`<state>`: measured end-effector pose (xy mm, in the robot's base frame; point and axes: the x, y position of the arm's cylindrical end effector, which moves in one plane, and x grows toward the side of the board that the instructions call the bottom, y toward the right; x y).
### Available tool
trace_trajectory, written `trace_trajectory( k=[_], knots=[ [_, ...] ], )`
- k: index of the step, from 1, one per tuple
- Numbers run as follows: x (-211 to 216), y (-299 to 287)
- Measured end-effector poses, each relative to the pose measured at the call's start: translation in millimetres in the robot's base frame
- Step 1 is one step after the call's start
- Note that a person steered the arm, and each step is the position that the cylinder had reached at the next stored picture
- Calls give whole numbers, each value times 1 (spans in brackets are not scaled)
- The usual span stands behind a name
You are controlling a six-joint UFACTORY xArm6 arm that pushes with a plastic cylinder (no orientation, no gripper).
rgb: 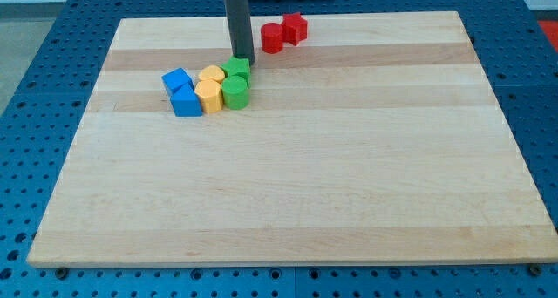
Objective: Push the red star slightly to left
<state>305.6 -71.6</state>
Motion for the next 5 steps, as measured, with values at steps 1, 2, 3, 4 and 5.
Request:
trace_trajectory(
  k=[1,2,3,4,5],
  knots=[
    [0,23],
    [-1,34],
    [-7,67],
    [-14,97],
    [-36,103]
  ],
)
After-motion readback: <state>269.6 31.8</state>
